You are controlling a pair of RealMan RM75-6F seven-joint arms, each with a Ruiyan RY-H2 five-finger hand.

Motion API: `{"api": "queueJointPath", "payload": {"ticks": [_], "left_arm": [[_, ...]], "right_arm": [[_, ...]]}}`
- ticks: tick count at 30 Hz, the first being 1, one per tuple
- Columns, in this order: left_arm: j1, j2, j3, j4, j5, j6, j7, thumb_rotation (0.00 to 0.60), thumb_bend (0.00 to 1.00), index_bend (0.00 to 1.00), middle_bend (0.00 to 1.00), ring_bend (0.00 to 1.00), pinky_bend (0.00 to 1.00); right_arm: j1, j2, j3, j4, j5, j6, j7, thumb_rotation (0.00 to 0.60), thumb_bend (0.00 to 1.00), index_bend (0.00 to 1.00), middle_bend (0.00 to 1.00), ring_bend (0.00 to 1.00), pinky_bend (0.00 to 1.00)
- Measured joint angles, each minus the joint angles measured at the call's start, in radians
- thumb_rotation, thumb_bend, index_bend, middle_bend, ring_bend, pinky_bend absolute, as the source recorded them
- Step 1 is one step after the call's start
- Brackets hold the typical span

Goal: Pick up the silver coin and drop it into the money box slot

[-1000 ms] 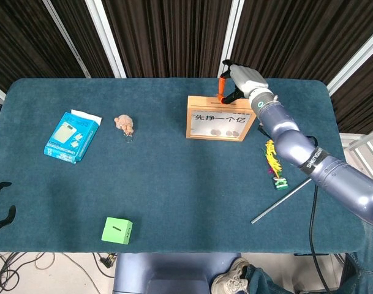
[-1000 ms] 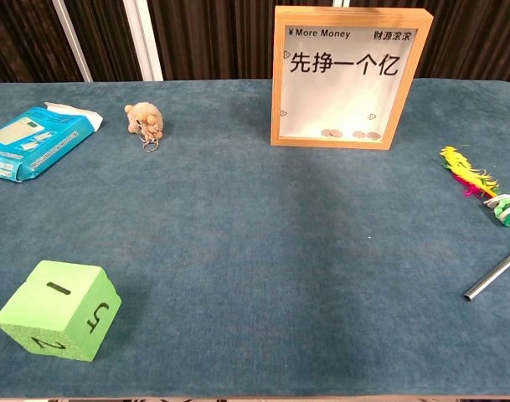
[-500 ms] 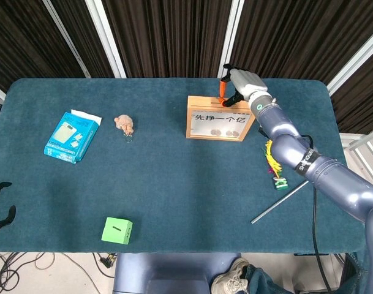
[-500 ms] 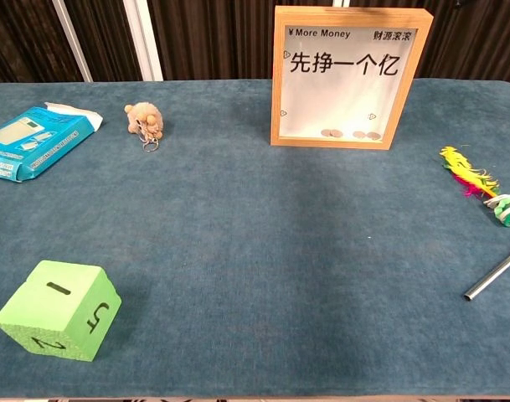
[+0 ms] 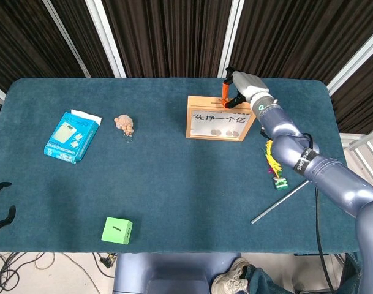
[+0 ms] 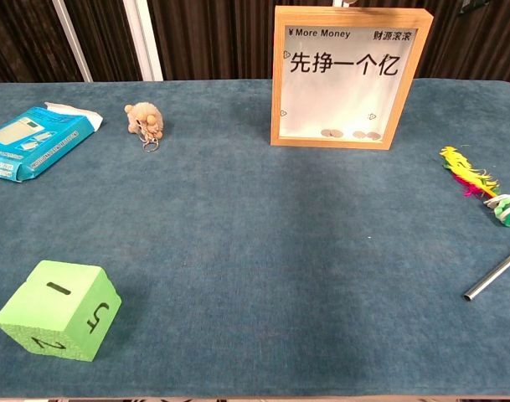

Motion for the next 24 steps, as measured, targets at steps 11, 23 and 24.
{"api": "queueJointPath", "payload": {"ticks": [11, 23, 24], "left_arm": [[0.000, 0.001, 0.001, 0.000, -0.001, 0.000, 0.000, 0.600, 0.42, 0.24, 0.02, 0.04, 0.10], [-0.002, 0.002, 0.002, -0.001, -0.003, -0.002, 0.002, 0.600, 0.42, 0.24, 0.02, 0.04, 0.11], [-0.001, 0.002, 0.002, -0.001, -0.004, -0.002, 0.001, 0.600, 0.42, 0.24, 0.02, 0.04, 0.10]], "right_arm": [[0.011, -0.010, -0.037, 0.025, -0.048, -0.014, 0.079, 0.600, 0.61, 0.67, 0.02, 0.00, 0.00], [0.021, -0.013, -0.065, 0.036, -0.076, -0.019, 0.128, 0.600, 0.61, 0.67, 0.02, 0.00, 0.00], [0.021, -0.013, -0.068, 0.037, -0.078, -0.021, 0.132, 0.600, 0.61, 0.67, 0.02, 0.00, 0.00]]}}
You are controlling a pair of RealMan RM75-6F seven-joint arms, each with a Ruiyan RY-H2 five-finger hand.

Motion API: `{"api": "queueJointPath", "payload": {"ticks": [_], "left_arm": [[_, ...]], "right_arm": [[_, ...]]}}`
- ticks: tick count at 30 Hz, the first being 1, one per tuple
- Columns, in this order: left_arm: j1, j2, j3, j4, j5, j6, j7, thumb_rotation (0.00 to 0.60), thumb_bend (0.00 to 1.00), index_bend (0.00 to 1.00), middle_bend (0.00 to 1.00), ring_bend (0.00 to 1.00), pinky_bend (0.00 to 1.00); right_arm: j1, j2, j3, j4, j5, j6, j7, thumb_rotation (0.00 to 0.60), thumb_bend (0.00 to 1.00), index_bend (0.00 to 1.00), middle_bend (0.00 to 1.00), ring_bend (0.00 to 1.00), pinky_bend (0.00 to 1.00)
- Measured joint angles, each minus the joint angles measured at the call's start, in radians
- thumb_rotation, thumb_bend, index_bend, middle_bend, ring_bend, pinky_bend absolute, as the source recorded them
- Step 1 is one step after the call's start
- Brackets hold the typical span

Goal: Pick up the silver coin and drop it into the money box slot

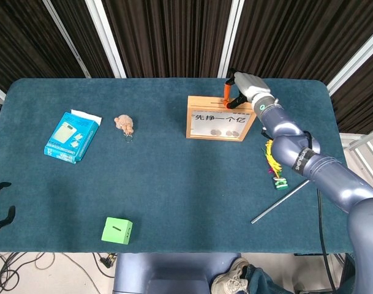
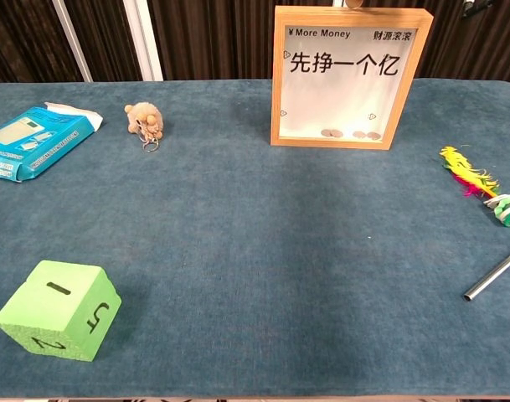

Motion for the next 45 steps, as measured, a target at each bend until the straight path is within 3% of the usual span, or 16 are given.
{"api": "queueJointPath", "payload": {"ticks": [20, 34, 45], "left_arm": [[-0.001, 0.001, 0.001, -0.001, -0.003, -0.001, 0.003, 0.600, 0.42, 0.24, 0.02, 0.04, 0.10], [-0.002, 0.002, 0.002, -0.001, -0.004, -0.002, 0.003, 0.600, 0.42, 0.24, 0.02, 0.04, 0.10], [-0.003, 0.003, 0.002, -0.002, -0.006, -0.005, 0.004, 0.600, 0.42, 0.24, 0.02, 0.04, 0.10]], "right_arm": [[0.016, 0.000, -0.041, 0.011, -0.038, -0.025, 0.079, 0.600, 0.61, 0.66, 0.02, 0.00, 0.00], [0.029, -0.004, -0.070, 0.025, -0.065, -0.051, 0.128, 0.600, 0.61, 0.48, 0.02, 0.00, 0.00], [0.038, 0.004, -0.085, 0.020, -0.093, -0.065, 0.164, 0.600, 0.61, 0.46, 0.02, 0.00, 0.00]]}}
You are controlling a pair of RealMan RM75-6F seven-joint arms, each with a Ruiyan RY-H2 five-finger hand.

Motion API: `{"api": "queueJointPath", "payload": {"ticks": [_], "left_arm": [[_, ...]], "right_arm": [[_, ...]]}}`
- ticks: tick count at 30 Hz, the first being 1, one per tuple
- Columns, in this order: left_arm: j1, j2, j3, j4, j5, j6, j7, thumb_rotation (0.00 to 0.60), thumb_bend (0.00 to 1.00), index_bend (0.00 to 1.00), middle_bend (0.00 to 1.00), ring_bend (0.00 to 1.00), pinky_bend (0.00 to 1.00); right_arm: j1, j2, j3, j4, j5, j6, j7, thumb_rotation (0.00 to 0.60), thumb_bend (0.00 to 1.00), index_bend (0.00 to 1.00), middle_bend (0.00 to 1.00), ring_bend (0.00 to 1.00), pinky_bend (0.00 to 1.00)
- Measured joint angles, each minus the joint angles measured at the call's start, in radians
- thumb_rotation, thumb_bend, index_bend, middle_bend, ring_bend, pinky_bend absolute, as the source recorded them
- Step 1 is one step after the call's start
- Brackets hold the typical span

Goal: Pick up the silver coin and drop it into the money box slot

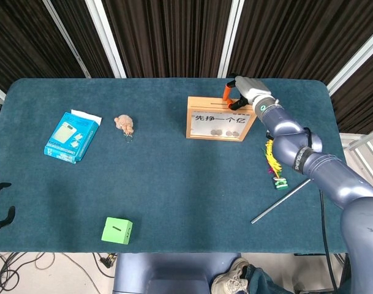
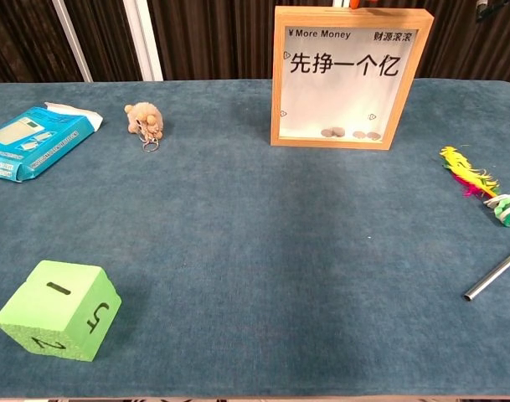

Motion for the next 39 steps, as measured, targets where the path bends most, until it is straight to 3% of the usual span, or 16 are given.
{"api": "queueJointPath", "payload": {"ticks": [6, 12, 17, 21, 25, 31, 35, 39], "left_arm": [[0.000, -0.001, 0.001, 0.001, 0.001, 0.001, 0.002, 0.600, 0.42, 0.24, 0.02, 0.04, 0.11], [-0.001, 0.000, 0.002, 0.000, 0.001, -0.001, 0.005, 0.600, 0.42, 0.24, 0.02, 0.04, 0.12], [-0.002, 0.000, 0.004, 0.001, 0.002, -0.002, 0.008, 0.600, 0.42, 0.24, 0.02, 0.04, 0.12], [-0.002, 0.001, 0.004, 0.000, 0.005, -0.002, 0.006, 0.600, 0.42, 0.24, 0.02, 0.04, 0.12], [-0.002, -0.001, 0.006, 0.001, 0.015, 0.003, 0.010, 0.600, 0.42, 0.24, 0.02, 0.04, 0.12], [0.000, -0.006, 0.010, 0.005, 0.029, 0.013, 0.017, 0.600, 0.42, 0.24, 0.02, 0.04, 0.12], [0.000, -0.009, 0.010, 0.006, 0.031, 0.017, 0.023, 0.600, 0.42, 0.24, 0.02, 0.04, 0.12], [0.000, -0.013, 0.009, 0.006, 0.031, 0.021, 0.031, 0.600, 0.42, 0.24, 0.02, 0.04, 0.12]], "right_arm": [[-0.009, 0.018, 0.016, -0.028, -0.016, 0.038, 0.014, 0.600, 0.61, 0.42, 0.02, 0.00, 0.00], [-0.036, 0.053, 0.039, -0.107, -0.039, 0.185, -0.001, 0.600, 0.54, 0.37, 0.02, 0.00, 0.00], [-0.081, 0.112, 0.046, -0.262, -0.061, 0.405, -0.064, 0.600, 0.49, 0.34, 0.02, 0.00, 0.00], [-0.145, 0.171, 0.041, -0.461, -0.093, 0.628, -0.144, 0.600, 0.47, 0.34, 0.02, 0.00, 0.00], [-0.255, 0.217, 0.023, -0.676, -0.156, 0.905, -0.234, 0.600, 0.46, 0.34, 0.02, 0.00, 0.00], [-0.492, 0.208, -0.049, -0.875, -0.328, 1.299, -0.385, 0.600, 0.46, 0.32, 0.02, 0.00, 0.00], [-0.691, 0.142, -0.122, -0.914, -0.483, 1.524, -0.475, 0.600, 0.46, 0.30, 0.02, 0.00, 0.00], [-0.875, 0.052, -0.197, -0.895, -0.621, 1.677, -0.551, 0.600, 0.46, 0.28, 0.02, 0.00, 0.00]]}}
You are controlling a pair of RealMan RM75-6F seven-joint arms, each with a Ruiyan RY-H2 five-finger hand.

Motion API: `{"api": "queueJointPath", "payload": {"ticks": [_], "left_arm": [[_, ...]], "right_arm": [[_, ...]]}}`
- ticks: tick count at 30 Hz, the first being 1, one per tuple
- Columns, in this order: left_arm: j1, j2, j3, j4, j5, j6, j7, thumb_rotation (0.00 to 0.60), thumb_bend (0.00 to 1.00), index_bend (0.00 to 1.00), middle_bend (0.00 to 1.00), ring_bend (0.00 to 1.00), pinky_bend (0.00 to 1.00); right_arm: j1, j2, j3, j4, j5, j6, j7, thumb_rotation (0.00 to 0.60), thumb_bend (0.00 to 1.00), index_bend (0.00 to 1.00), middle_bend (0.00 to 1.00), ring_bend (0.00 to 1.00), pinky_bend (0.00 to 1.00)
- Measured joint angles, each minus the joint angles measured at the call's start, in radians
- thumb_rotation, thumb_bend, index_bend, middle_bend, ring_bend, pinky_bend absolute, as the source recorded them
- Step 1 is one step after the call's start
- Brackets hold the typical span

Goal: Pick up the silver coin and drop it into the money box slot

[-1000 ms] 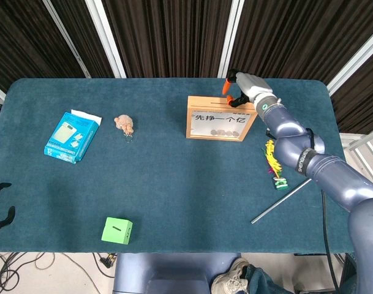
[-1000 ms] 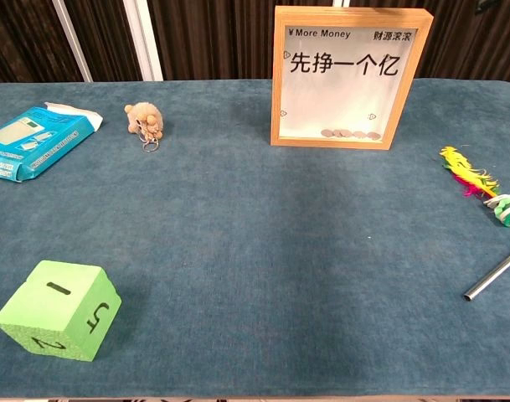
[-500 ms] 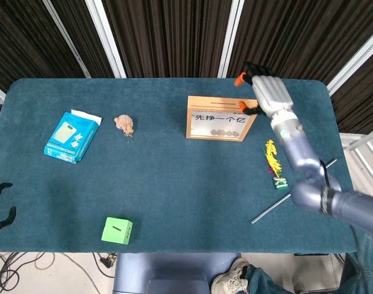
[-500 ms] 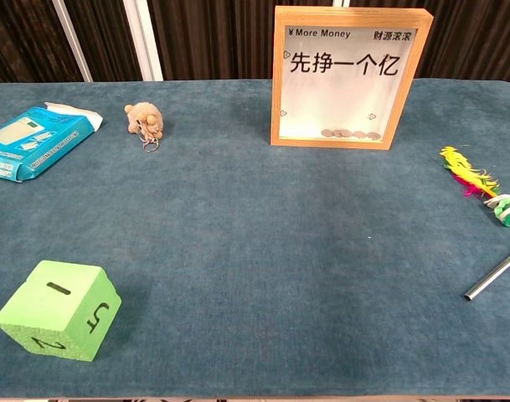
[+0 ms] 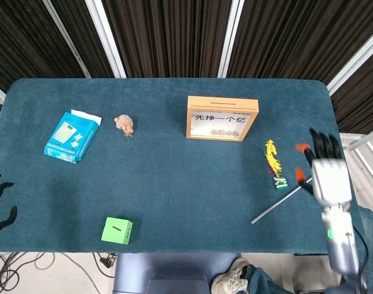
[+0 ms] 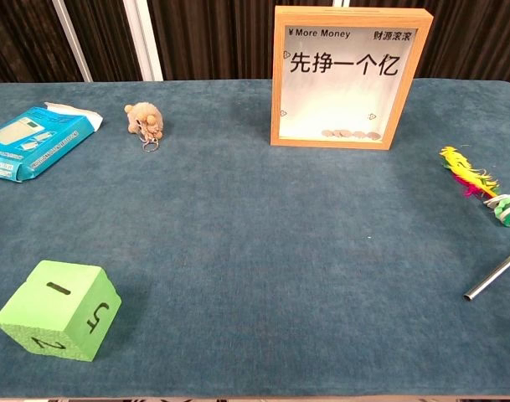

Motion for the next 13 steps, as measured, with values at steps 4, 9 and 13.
{"api": "queueJointPath", "payload": {"ticks": [4, 9, 13], "left_arm": [[0.002, -0.005, 0.000, 0.003, 0.008, 0.013, 0.005, 0.600, 0.42, 0.23, 0.02, 0.04, 0.12], [0.009, -0.016, -0.002, 0.013, 0.025, 0.036, -0.001, 0.600, 0.42, 0.19, 0.02, 0.04, 0.11], [0.012, -0.020, -0.002, 0.020, 0.032, 0.044, 0.003, 0.600, 0.42, 0.16, 0.02, 0.04, 0.11]], "right_arm": [[-0.150, -0.062, -0.061, 0.031, -0.035, 0.051, -0.048, 0.600, 0.46, 0.23, 0.02, 0.00, 0.00], [-0.243, -0.098, -0.062, 0.116, -0.055, 0.066, -0.050, 0.600, 0.46, 0.20, 0.02, 0.00, 0.00], [-0.282, -0.104, -0.028, 0.160, -0.081, 0.041, -0.054, 0.600, 0.46, 0.19, 0.02, 0.00, 0.00]]}}
